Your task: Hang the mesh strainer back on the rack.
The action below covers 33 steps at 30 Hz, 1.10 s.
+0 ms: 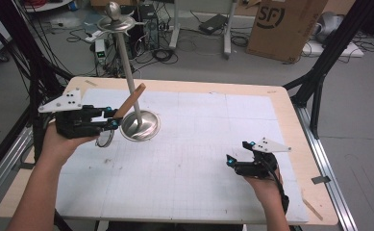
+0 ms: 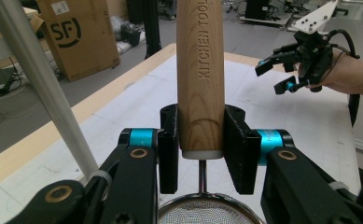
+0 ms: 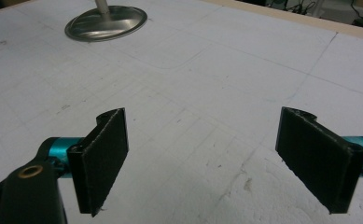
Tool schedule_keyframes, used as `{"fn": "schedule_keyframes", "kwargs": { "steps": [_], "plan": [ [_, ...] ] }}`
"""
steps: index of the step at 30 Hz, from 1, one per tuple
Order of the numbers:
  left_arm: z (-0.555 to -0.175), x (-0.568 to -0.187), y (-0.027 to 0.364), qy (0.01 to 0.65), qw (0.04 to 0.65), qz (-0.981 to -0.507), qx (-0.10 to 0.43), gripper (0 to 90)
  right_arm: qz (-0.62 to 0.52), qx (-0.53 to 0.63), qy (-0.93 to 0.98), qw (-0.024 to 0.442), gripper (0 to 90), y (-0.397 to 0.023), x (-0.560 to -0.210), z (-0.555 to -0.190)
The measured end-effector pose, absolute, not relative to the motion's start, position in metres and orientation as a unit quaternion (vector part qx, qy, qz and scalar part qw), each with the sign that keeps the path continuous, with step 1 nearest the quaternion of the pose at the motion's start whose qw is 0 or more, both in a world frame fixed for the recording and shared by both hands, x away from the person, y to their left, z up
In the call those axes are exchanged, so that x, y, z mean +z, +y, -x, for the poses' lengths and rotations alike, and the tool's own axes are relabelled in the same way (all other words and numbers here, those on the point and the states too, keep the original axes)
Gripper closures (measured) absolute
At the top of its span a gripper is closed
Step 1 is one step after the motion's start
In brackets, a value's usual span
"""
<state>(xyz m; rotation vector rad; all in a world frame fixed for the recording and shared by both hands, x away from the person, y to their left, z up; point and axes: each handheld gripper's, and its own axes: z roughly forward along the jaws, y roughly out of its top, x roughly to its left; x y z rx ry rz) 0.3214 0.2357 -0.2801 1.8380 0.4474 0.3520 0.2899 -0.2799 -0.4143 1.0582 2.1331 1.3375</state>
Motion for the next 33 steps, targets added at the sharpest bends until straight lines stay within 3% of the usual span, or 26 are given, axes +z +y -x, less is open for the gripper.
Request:
{"fn": "schedule_keyframes", "kwargs": {
  "steps": [33],
  "plan": [
    [-0.336, -0.214, 0.281, 0.218, 0.567, -0.768, 0.203, 68.9, -0.381, 0.478, 0.765, 0.2, 15.9, -0.28, -0.415, -0.289]
  ]
}}
